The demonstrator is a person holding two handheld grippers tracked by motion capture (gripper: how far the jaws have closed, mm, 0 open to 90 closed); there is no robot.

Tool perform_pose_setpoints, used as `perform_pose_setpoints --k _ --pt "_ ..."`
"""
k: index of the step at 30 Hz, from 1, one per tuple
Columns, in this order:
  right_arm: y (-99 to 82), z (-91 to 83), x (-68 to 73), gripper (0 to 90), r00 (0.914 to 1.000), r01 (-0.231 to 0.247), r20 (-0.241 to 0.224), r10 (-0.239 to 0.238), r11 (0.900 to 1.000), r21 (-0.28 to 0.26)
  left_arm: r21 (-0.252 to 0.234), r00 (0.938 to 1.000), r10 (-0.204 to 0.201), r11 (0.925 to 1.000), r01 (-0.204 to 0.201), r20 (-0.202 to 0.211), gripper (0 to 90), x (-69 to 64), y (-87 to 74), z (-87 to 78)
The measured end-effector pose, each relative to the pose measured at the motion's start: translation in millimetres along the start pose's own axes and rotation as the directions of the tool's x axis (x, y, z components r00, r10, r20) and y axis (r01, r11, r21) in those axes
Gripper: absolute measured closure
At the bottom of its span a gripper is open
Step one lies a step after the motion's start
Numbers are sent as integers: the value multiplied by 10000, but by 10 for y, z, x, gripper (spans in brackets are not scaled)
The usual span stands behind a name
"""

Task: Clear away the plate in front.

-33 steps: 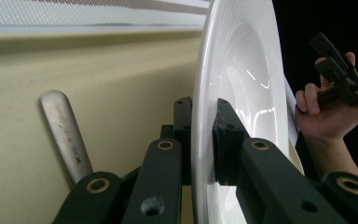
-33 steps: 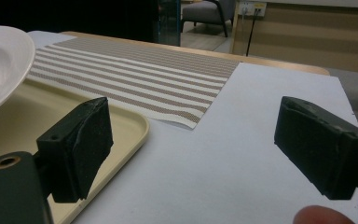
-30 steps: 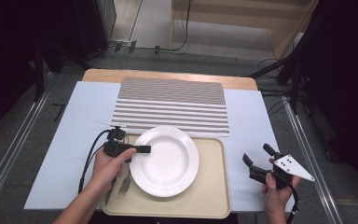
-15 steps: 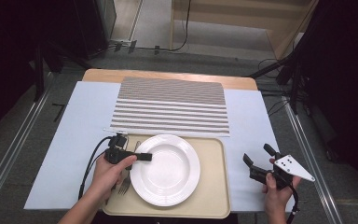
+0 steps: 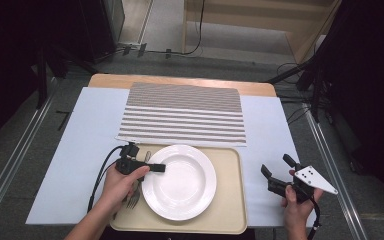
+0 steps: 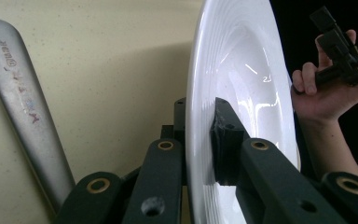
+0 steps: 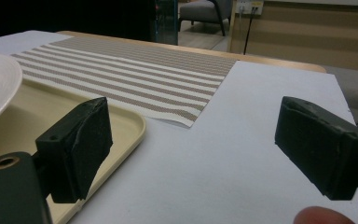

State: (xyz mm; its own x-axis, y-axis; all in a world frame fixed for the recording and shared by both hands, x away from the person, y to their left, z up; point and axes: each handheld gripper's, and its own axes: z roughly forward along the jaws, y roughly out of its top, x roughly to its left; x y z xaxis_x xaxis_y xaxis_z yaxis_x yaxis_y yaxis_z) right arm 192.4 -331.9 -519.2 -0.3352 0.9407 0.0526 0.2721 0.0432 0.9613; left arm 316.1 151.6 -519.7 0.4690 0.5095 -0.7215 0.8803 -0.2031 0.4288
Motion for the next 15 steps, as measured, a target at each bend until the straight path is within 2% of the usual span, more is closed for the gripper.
perform_pose_setpoints --k 3,5,10,13,15 --pt "0 2 1 121 10000 19 -15 -19 10000 -8 44 9996 147 9999 -146 -252 796 -23 15 13" --pt "1 0 7 121 10000 1 2 -1 10000 -1 89 9981 199 9998 -194 -592 768 -21 19 24" --pt "2 -3 7 121 10000 4 0 -4 10000 -7 142 9885 569 9984 -554 -1400 731 -53 -2 44" --pt "-1 3 3 123 10000 9 5 -9 10000 24 18 9864 805 9967 -811 -1434 679 -74 -17 31" --pt "-1 4 8 123 10000 2 24 -2 10000 37 -45 9806 965 9951 -987 -1707 634 -86 -25 17"
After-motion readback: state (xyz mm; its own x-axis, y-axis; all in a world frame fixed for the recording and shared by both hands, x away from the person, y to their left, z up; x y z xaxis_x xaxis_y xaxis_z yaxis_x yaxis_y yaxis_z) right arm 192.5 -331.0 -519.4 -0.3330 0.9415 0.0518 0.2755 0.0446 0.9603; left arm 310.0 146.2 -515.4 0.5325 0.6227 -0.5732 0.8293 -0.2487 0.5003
